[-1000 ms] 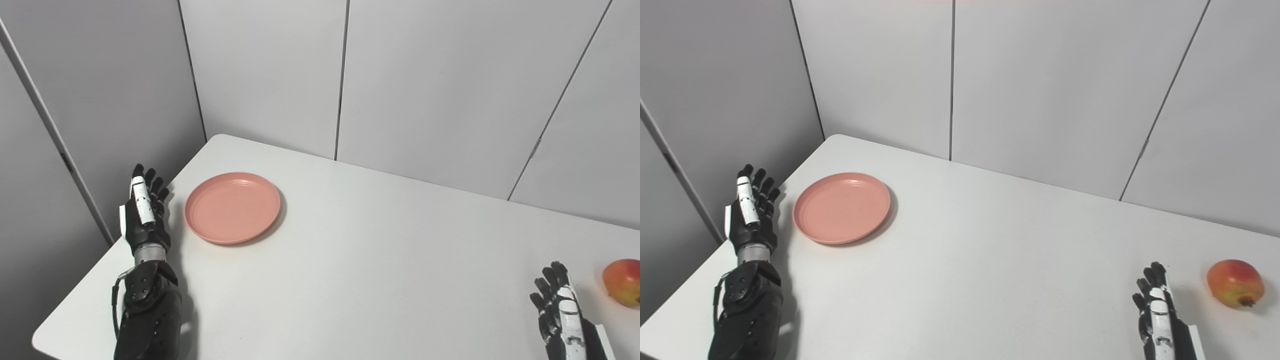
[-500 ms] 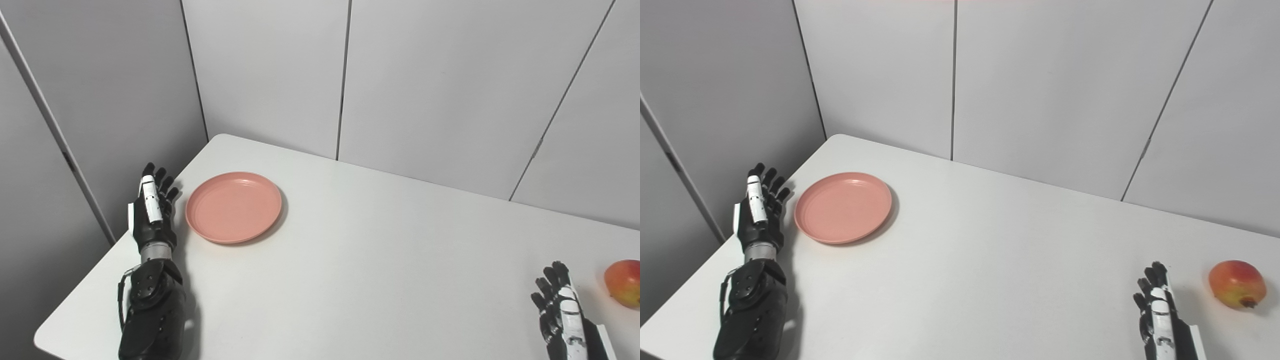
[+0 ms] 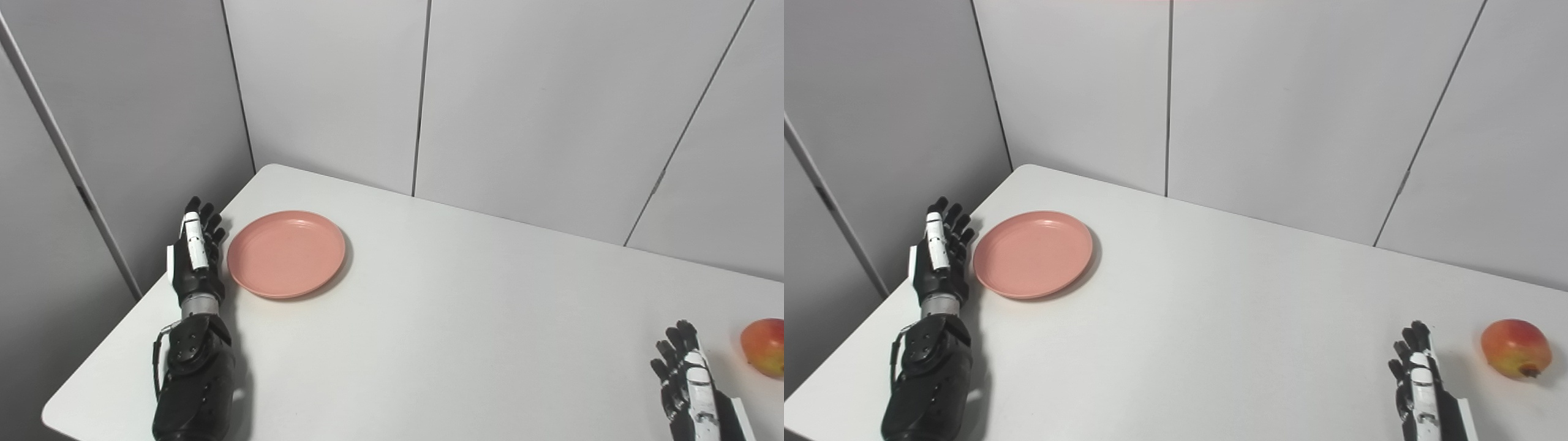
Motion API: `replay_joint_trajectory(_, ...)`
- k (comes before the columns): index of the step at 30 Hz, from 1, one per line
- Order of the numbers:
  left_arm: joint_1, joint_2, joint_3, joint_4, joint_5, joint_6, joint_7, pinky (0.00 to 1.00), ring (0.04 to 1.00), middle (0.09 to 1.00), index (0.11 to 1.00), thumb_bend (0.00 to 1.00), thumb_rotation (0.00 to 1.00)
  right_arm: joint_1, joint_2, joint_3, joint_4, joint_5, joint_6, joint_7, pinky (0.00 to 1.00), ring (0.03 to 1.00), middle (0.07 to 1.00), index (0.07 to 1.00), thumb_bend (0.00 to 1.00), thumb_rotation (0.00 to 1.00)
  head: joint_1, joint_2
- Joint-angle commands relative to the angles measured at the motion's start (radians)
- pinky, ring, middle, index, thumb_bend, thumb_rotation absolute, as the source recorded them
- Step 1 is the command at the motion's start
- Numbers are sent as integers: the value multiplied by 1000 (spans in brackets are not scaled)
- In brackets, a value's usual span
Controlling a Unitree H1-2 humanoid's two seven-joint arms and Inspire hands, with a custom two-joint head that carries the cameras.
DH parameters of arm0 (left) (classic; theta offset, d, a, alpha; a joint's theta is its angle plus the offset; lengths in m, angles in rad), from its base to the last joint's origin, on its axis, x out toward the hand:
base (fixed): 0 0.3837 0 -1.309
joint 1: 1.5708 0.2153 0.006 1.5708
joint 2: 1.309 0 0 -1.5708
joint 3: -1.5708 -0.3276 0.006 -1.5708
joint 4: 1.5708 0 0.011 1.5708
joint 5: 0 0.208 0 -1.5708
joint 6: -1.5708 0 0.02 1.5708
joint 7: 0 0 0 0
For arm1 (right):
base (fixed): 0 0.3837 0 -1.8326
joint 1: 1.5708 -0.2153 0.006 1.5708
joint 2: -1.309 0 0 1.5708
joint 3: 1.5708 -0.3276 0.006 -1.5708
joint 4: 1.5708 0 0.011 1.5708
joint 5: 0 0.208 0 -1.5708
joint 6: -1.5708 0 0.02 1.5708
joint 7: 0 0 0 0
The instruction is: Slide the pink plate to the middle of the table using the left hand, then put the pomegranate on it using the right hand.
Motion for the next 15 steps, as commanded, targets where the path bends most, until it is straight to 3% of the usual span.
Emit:
replay_joint_trajectory(1,-43,9,-7,-8,9,-13,3,910,908,913,907,360,969,-17,-3,-5,-43,2,-3,-4,1000,1000,1000,1000,86,1000,0,3)
replay_joint_trajectory(8,-46,12,-34,10,34,-5,-2,896,910,913,904,373,995,-18,0,-2,-43,-3,-6,-5,1000,1000,1000,1000,81,1000,-5,4)
replay_joint_trajectory(15,-55,-7,-43,-12,30,48,15,862,891,890,868,365,978,-19,0,-2,-42,-6,-3,-6,1000,1000,1000,1000,86,1000,-11,3)
